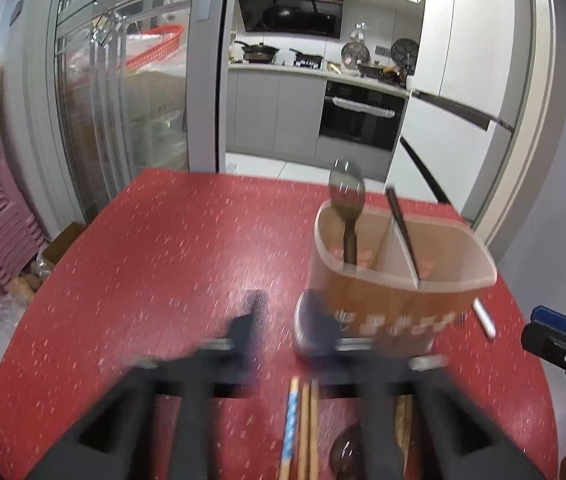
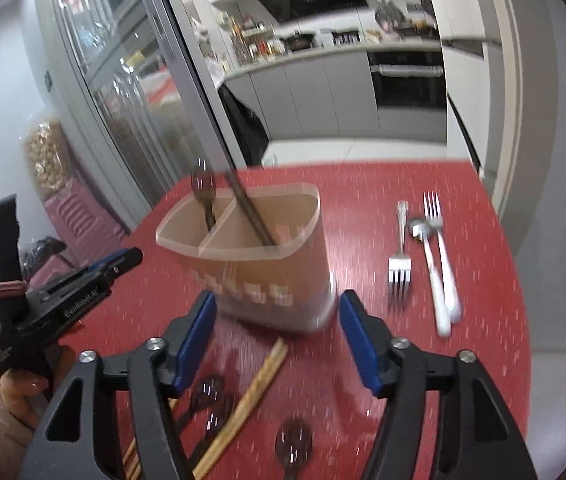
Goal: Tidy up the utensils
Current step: 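Open both grippers and pull back from the caddy, then grasp the blue-patterned chopstick with the left gripper while the right gripper grasps a dark spoon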
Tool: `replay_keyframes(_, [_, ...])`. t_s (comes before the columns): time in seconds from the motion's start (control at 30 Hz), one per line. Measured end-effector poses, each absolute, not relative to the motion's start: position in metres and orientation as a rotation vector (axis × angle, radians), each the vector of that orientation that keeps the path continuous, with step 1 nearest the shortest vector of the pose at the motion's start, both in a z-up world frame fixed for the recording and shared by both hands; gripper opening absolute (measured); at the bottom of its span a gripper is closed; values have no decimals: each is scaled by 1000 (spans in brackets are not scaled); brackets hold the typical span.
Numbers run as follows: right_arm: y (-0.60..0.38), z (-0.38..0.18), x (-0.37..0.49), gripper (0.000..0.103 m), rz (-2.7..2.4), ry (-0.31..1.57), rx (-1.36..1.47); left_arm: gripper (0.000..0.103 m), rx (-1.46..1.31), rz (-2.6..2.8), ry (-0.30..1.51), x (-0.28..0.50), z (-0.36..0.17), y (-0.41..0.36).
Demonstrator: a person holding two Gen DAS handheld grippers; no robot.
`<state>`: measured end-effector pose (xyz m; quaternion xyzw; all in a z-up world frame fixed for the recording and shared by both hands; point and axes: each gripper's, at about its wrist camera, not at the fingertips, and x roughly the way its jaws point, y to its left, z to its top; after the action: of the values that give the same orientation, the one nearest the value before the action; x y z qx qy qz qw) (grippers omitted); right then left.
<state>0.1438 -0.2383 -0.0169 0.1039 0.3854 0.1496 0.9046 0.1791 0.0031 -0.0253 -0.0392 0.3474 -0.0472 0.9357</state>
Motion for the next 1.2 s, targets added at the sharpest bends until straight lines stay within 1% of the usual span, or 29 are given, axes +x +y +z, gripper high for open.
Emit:
replay_keyframes(0.1, [-239,-29,131,72,290,858,215,103,-65,-47,703,160,-31,11])
replay_keyframes(0.4, [-243,-63,98,72,233,982,212,103,-13,-34,840,127,-75,25])
replay_keyframes(0.63, [-238,-85,82,72,208,1053,187,103,-13,-53,932,116,-106,27])
replay_keyframes(0.9, [-225,-96,81,72,183,1104,140,103,19,-103,933,105,-107,9])
replay_keyframes(1.1, [-215,-103,87,72,160,1120,104,103,2,-79,956,107,-112,14])
replay_keyframes(1.2, [-211,-109,92,68,153,1139,94,103,9,-78,958,103,-114,16])
